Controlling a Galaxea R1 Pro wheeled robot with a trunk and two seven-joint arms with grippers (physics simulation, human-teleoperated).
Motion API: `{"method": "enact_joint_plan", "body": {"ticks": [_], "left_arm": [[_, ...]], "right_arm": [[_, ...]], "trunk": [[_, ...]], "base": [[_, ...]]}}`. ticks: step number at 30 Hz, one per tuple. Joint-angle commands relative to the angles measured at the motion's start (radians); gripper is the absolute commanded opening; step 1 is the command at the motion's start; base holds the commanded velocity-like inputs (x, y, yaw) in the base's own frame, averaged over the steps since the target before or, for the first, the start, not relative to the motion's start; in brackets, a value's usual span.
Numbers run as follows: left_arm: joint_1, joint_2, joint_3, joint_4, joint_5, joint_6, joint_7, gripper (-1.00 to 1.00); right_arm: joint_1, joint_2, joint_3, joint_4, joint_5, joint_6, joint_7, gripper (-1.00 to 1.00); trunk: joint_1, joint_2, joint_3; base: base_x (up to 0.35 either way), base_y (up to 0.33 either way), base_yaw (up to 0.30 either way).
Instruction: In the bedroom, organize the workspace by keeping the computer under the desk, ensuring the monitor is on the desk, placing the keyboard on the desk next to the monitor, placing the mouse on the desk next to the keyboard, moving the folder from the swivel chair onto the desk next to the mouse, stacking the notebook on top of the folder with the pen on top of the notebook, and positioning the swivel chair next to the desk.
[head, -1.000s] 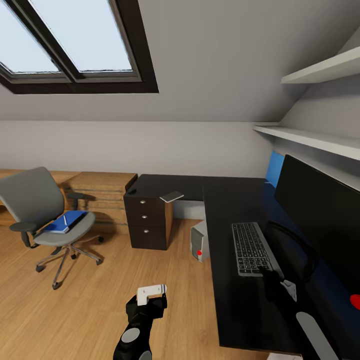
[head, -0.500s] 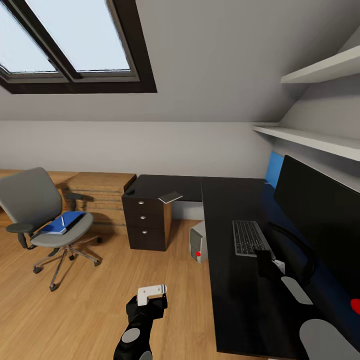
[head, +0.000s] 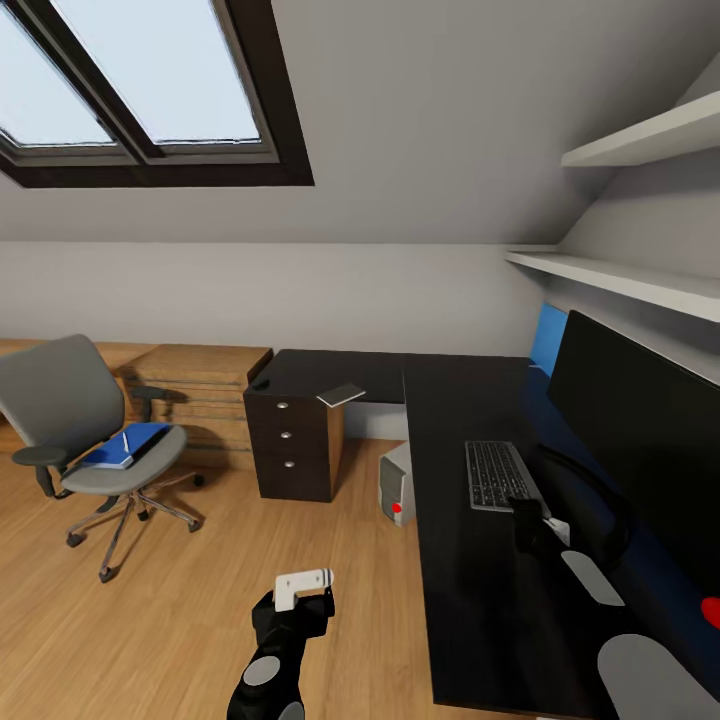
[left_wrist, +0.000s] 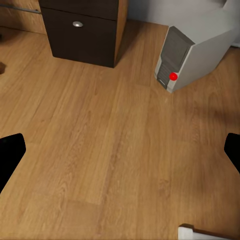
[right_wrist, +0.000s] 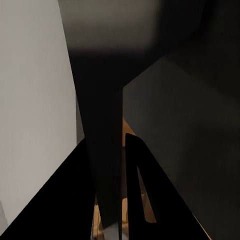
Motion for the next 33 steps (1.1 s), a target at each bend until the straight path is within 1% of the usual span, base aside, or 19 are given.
{"method": "enact_joint_plan", "body": {"ticks": [1,6,18,21,23,25,28,33], "left_arm": [[-0.001,0.0,-0.001,-0.001,0.006,0.003,0.008,1.0],[-0.001,0.0,-0.002,-0.009,0.006,0.002,0.011,1.0],[-0.001,0.002,-0.002,-0.025,0.006,0.002,0.011,1.0],[-0.001,0.003,-0.002,-0.026,0.005,0.002,0.011,1.0],[-0.001,0.003,-0.002,-0.026,0.005,0.002,0.011,1.0],[-0.001,0.003,-0.002,-0.026,0.006,0.002,0.011,1.0],[-0.001,0.002,-0.003,-0.026,0.006,0.002,0.011,1.0],[-0.001,0.0,-0.004,-0.027,0.006,0.003,0.01,1.0]], "right_arm": [[0.0,0.0,-0.006,0.004,0.003,0.006,-0.02,-1.0],[0.0,-0.001,-0.006,0.006,0.004,0.006,-0.004,-1.0],[0.0,0.0,-0.006,0.007,0.004,0.004,0.001,-1.0],[0.0,0.0,-0.005,0.007,0.004,-0.029,0.019,-1.0],[0.0,0.001,-0.003,0.008,0.007,-0.085,0.054,-1.0],[0.0,0.002,-0.002,0.009,0.011,-0.11,0.081,-1.0],[0.0,0.001,-0.001,0.009,0.013,-0.121,0.095,-1.0],[0.0,0.001,-0.001,0.009,0.012,-0.123,0.099,-1.0]], "trunk": [[0.0,-0.001,-0.001],[0.0,-0.001,-0.001],[0.0,-0.001,-0.001],[0.0,-0.001,-0.001],[0.0,-0.001,-0.001],[0.0,-0.001,-0.001],[0.0,-0.001,-0.001],[0.0,-0.001,-0.001]], "base": [[0.0,0.0,0.0],[0.0,0.0,0.0],[0.0,0.0,0.0],[0.0,0.0,0.0],[0.0,0.0,0.0],[0.0,0.0,0.0],[0.0,0.0,0.0],[0.0,0.0,0.0]]}}
